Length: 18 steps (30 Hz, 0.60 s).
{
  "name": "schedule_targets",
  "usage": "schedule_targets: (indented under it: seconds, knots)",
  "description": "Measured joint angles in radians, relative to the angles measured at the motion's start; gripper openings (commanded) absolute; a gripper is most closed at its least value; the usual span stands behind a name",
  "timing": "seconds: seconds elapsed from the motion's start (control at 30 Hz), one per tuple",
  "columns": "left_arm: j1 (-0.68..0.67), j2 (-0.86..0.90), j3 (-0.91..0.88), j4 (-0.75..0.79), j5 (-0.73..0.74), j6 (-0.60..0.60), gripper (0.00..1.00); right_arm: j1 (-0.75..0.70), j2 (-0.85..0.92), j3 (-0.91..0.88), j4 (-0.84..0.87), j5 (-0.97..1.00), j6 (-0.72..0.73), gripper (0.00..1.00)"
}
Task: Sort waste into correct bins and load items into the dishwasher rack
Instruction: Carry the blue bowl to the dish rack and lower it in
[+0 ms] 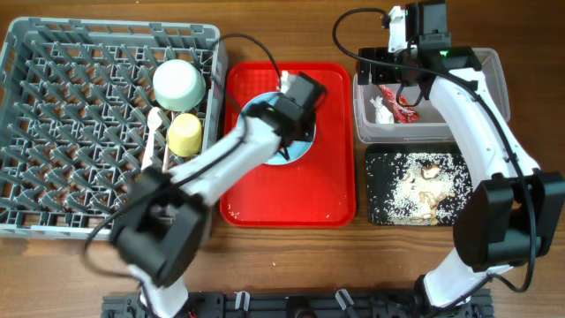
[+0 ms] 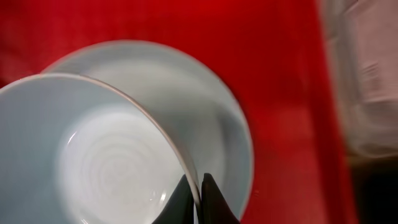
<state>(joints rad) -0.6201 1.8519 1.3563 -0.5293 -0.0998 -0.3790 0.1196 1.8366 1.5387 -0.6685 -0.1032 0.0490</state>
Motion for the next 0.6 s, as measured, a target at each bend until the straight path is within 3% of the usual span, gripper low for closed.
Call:
schedule_targets:
  seconds: [0.13, 0.27, 0.33, 0.5, 0.6]
  knots:
    - [0.142, -0.179, 0.001, -0.009, 0.186, 0.012, 0.04, 0.0, 0.0, 0.0, 0.0, 0.0, 0.0, 1.0]
    - [0.447, -0.339, 0.013, -0.02, 0.455, 0.021, 0.04, 0.0, 0.0, 0.0, 0.0, 0.0, 0.0, 1.0]
    - [0.572, -0.357, 0.017, -0.026, 0.578, 0.023, 0.04, 0.0, 0.0, 0.0, 0.0, 0.0, 0.0, 1.0]
    - [0.932, -0.291, 0.018, -0.036, 1.058, 0.032, 0.04, 0.0, 0.0, 0.0, 0.0, 0.0, 0.0, 1.0]
    - [1.06, -0.216, 0.018, -0.036, 1.295, 0.066, 0.06, 0.0, 0.0, 0.0, 0.0, 0.0, 0.0, 1.0]
